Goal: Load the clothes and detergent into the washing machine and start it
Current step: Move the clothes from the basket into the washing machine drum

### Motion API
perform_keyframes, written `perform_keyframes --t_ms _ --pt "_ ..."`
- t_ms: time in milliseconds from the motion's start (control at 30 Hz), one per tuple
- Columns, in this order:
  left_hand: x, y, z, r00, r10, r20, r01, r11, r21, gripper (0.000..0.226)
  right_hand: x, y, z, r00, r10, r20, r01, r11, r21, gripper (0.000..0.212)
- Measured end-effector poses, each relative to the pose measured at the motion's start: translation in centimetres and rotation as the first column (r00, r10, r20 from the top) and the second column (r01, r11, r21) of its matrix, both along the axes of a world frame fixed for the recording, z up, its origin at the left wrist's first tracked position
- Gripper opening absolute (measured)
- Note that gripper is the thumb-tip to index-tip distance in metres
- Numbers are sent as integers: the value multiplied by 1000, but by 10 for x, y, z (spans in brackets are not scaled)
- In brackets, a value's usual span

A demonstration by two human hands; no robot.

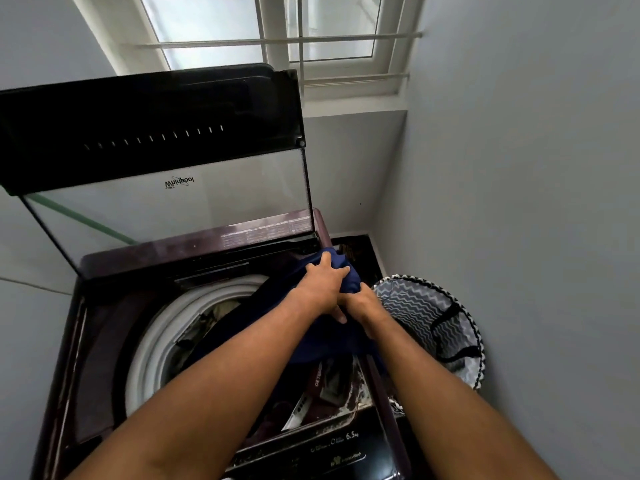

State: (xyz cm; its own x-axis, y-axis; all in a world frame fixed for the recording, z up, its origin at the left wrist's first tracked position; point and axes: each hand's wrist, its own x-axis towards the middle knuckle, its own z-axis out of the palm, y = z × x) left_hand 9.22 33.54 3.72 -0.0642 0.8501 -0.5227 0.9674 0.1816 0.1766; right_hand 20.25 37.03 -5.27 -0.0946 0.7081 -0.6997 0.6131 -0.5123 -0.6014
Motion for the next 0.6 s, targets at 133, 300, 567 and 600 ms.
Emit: perform_keyframes --t_ms 133,300,567,600 --pt "-1 -7 -1 999 -25 -21 27 996 85 104 -14 -9 26 983 32 183 -52 993 109 91" --pt "-19 -40 -29 945 129 300 -238 902 360 67 -18 -43 62 903 23 429 -203 903 379 56" --pt "-44 -87 -22 550 358 754 -748 614 254 41 -60 -68 120 938 151 313 -304 792 529 37" --pt "-49 -93 -18 517 371 771 -786 563 257 41 -71 -75 126 947 173 271 -296 796 528 40"
